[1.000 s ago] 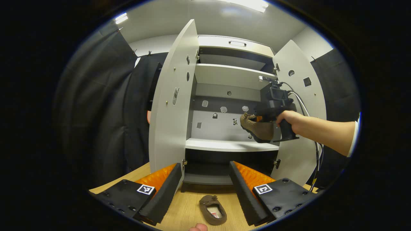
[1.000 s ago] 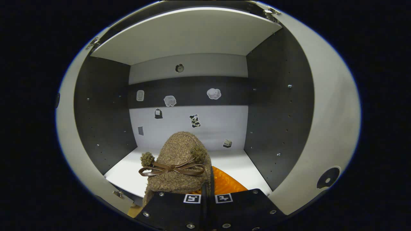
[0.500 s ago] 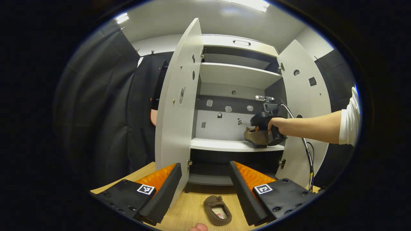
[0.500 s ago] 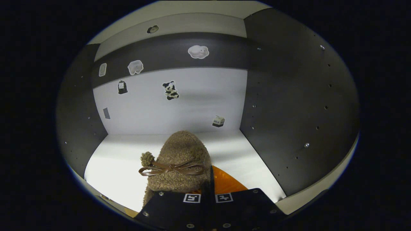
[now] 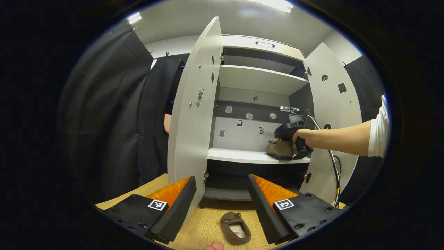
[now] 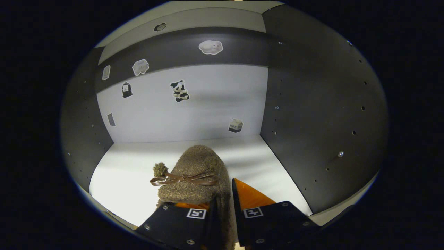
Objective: Grab one shoe with the right hand and put it into the shoe cabinet, grab the other shoe with the left hand and put it into the shoe cabinet; then close the right door with the right hand and the left door with the left hand.
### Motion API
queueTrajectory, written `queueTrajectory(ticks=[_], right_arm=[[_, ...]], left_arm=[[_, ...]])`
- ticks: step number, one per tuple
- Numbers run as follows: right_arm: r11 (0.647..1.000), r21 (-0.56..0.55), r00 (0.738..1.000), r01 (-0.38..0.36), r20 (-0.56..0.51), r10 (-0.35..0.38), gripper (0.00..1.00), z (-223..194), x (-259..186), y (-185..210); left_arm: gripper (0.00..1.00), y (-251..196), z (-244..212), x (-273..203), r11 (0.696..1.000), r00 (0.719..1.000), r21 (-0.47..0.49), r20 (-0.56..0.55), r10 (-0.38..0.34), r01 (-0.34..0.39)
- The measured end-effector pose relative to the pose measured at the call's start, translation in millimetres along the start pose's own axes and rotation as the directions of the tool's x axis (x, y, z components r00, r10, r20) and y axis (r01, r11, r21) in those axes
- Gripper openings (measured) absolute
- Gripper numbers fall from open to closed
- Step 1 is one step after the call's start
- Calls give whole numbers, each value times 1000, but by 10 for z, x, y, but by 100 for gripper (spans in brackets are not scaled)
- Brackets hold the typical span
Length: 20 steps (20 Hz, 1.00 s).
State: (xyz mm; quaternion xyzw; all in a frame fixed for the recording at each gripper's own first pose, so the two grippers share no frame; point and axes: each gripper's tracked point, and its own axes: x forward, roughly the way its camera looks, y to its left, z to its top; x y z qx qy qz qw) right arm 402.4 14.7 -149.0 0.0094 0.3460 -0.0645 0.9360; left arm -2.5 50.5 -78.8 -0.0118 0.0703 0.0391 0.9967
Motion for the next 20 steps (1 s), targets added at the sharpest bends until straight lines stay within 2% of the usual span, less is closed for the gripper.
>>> queueTrajectory(ticks=[1,2,3,4,8,10,13,16,20], right_arm=[[1000,-4,1000,-13,15,14,35,23,-12,14],[1000,-10,1000,-19,24,19,41,36,-39,10],[1000,-14,999,-20,30,20,42,46,-62,1],[1000,-18,999,-19,42,20,61,81,-108,-20],[999,-33,998,-31,56,33,85,119,-313,-59],[996,-83,993,-30,108,39,92,200,-470,-65],[990,-122,987,-75,130,91,92,224,-732,1],[985,-123,989,-121,70,130,92,65,-844,15],[981,-149,991,-123,36,130,93,-106,-827,2]], left_arm=[[96,0,-8,6,1000,1000,0,-4,0,0],[99,15,-7,11,1000,1000,3,-3,4,-4],[96,25,13,19,1000,1000,6,2,7,-7],[96,25,25,32,1000,1000,7,3,8,-8],[96,3,23,17,1000,1000,7,-1,6,-6],[96,-22,25,6,1000,1000,8,2,3,-3],[96,-59,39,7,1000,1000,14,1,-8,8],[96,-102,28,5,1000,1000,23,-5,-17,17],[96,-150,20,-9,1000,1000,16,-9,-26,26]])
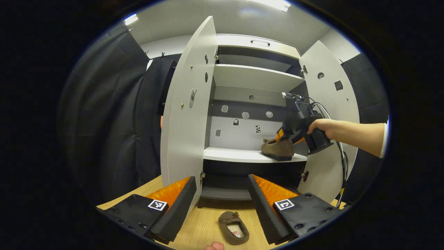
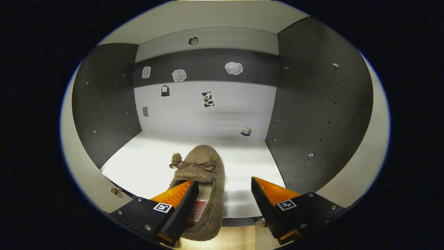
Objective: Grab one shoe with the right hand and put it into the shoe cabinet, grab the other shoe with the left hand and put it into the shoe cabinet; then close the right door with the right hand and the left door with the left hand.
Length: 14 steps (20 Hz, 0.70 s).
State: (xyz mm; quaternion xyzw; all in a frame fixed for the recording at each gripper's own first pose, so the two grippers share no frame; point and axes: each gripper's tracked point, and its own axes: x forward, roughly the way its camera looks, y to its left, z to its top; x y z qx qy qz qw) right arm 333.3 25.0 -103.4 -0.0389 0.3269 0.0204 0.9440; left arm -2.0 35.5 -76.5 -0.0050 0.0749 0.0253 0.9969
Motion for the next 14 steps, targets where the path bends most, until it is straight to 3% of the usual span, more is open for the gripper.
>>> queueTrajectory(ticks=[7,10,14], right_arm=[[998,6,978,-57,204,55,94,222,-736,152],[996,8,944,-92,317,84,94,281,-1166,174],[998,-30,901,-53,429,61,94,92,-1617,104]], left_arm=[[96,61,-10,-41,1000,1000,-7,4,25,-25],[96,75,53,2,1000,1000,-9,18,26,-26],[96,-7,122,43,1000,1000,-15,31,5,-4]])
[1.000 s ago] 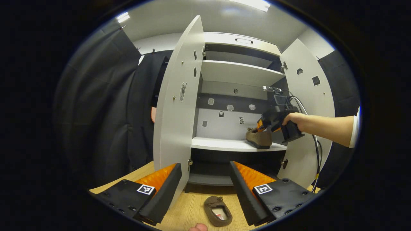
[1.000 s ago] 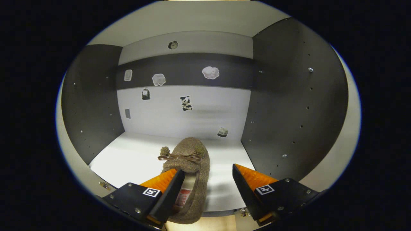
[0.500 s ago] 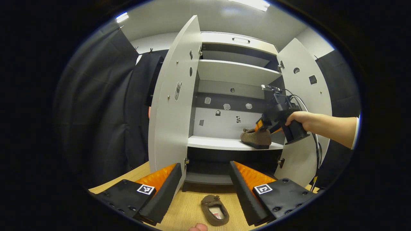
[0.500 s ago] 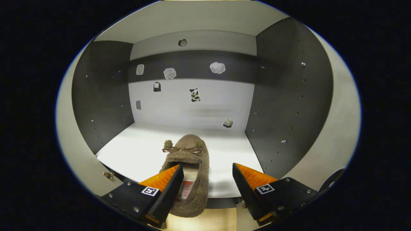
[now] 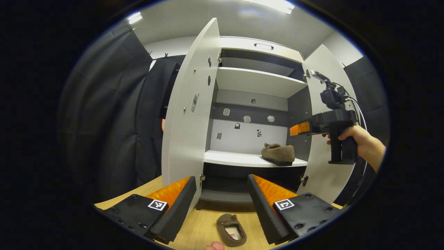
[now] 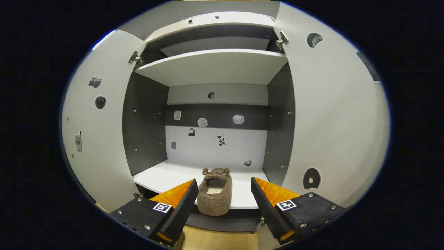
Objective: Grab one shoe with the right hand and put it into the shoe cabinet, grab the other shoe with the left hand and put it into the shoe cabinet; then close the right door with the right hand and the left door with the left hand.
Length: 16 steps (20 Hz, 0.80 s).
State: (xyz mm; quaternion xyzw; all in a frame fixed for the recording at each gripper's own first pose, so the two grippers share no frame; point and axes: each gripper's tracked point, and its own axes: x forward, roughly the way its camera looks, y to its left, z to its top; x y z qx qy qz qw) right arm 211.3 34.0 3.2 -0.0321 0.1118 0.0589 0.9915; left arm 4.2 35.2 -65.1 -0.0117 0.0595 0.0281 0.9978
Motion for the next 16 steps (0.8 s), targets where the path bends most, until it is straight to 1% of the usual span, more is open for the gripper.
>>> queueTrajectory(ticks=[1,2,4,5,6,8,9,10,12,13,14,16], right_arm=[[1000,-3,1000,-2,15,2,94,-31,-127,20],[1000,-10,1000,-5,28,5,94,-83,-277,55],[999,-33,998,5,60,-3,94,-170,-537,77],[999,-49,997,12,79,-8,94,-210,-660,87],[998,-57,995,22,99,-16,94,-255,-772,107],[998,-56,991,10,136,-3,93,-345,-1018,218],[999,-50,990,10,139,-3,93,-428,-1111,242],[999,-39,990,7,142,-1,94,-512,-1195,264],[1000,-23,988,11,155,-8,94,-639,-1334,286],[999,-26,988,27,154,-22,94,-710,-1383,254],[998,-30,988,47,146,-42,94,-775,-1433,223],[998,-8,989,58,140,-56,94,-843,-1519,210]], left_arm=[[96,-31,14,8,1000,1000,2,3,-6,6],[99,-66,23,10,1000,1000,5,7,-14,14],[99,-122,25,18,1000,1000,13,8,-25,25],[96,-148,7,15,999,1000,13,5,-30,30],[96,-187,-9,5,999,999,11,-5,-37,37],[94,-262,-46,-24,999,998,-5,-16,-53,53],[96,-300,-68,-46,998,998,-12,-23,-61,60],[94,-327,-98,-58,998,997,-17,-30,-65,64],[99,-345,-135,-54,998,997,-18,-41,-67,66],[99,-349,-143,-58,998,997,-13,-46,-67,66],[96,-345,-136,-27,998,997,-3,-48,-68,68],[96,-403,-181,90,994,991,15,-80,-107,109]])
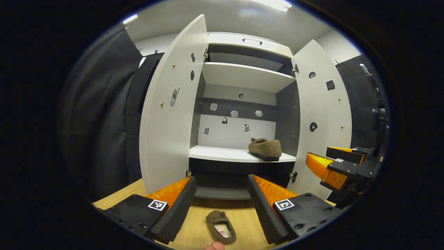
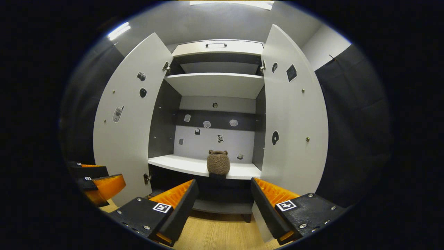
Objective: Grab one shoe with the right hand and put it into the shoe cabinet, grab the other shoe with the left hand and put it into the shoe cabinet; then close the right door with the right hand and the left door with the left hand.
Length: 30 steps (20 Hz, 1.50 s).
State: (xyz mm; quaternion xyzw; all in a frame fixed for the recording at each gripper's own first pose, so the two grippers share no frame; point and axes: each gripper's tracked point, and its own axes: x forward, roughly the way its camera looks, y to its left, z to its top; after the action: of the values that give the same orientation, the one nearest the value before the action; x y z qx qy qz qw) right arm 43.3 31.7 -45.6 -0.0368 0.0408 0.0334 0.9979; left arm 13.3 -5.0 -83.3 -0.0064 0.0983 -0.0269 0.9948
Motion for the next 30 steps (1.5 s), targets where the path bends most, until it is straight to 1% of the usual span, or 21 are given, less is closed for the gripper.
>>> queueTrajectory(ticks=[1,2,3,5,7,8,9,10,11,12,13,15,18,21,23,24,25,26,27,29,30], right_arm=[[1000,24,1000,5,-3,-5,94,-18,-34,-20],[999,47,1000,13,-7,-12,93,-42,-82,-50],[998,63,1000,20,-10,-20,93,-63,-112,-87],[998,50,999,40,-15,-40,94,-110,-135,-221],[997,17,997,71,-17,-71,94,-140,-205,-384],[997,8,997,80,-15,-80,98,-132,-233,-426],[996,0,996,87,-16,-87,98,-133,-257,-462],[996,-7,995,93,-17,-94,94,-143,-292,-489],[995,-15,995,95,-20,-96,94,-152,-314,-506],[995,-26,995,96,-22,-96,94,-160,-334,-510],[994,-42,995,100,-22,-101,94,-164,-349,-522],[992,-68,994,106,-22,-107,94,-166,-367,-533],[990,-82,993,111,-21,-113,94,-164,-397,-551],[987,-90,990,131,-33,-135,94,-196,-408,-595],[987,-91,989,136,-40,-140,94,-213,-399,-609],[987,-90,989,135,-46,-140,94,-237,-388,-610],[987,-91,988,136,-56,-141,94,-258,-366,-615],[986,-95,987,140,-63,-146,94,-281,-350,-628],[986,-96,987,138,-67,-145,94,-299,-342,-614],[988,-77,988,130,-71,-136,94,-297,-320,-586],[990,-67,989,124,-74,-129,93,-310,-309,-569]], left_arm=[[99,-6,-95,82,1000,999,7,-32,-16,17],[96,58,-227,164,1000,998,9,-65,-2,2],[96,128,-421,259,1000,994,-2,-113,12,-12],[96,149,-913,394,996,970,-85,-244,-18,-3],[97,223,-1505,477,985,924,-168,-380,-42,-24],[97,246,-1800,483,981,898,-193,-436,-56,-32],[98,297,-2053,483,978,877,-204,-478,-53,-52],[97,359,-2308,483,976,851,-202,-523,-41,-77],[97,412,-2535,457,975,822,-197,-569,-29,-101],[94,444,-2708,440,973,800,-197,-600,-23,-119],[98,458,-2825,442,972,788,-199,-615,-24,-125],[98,509,-2975,431,976,776,-172,-631,-6,-132],[98,489,-3166,517,972,752,-183,-659,-12,-145],[98,560,-3313,640,968,740,-183,-673,4,-172],[98,622,-3379,732,969,741,-170,-671,20,-181],[100,650,-3401,780,969,740,-166,-673,24,-183],[98,675,-3427,802,968,740,-165,-672,28,-187],[95,684,-3394,841,968,751,-165,-660,33,-188],[100,696,-3418,887,969,753,-163,-657,35,-187],[100,725,-3428,940,971,757,-144,-651,51,-189],[98,737,-3426,954,972,761,-137,-646,59,-191]])
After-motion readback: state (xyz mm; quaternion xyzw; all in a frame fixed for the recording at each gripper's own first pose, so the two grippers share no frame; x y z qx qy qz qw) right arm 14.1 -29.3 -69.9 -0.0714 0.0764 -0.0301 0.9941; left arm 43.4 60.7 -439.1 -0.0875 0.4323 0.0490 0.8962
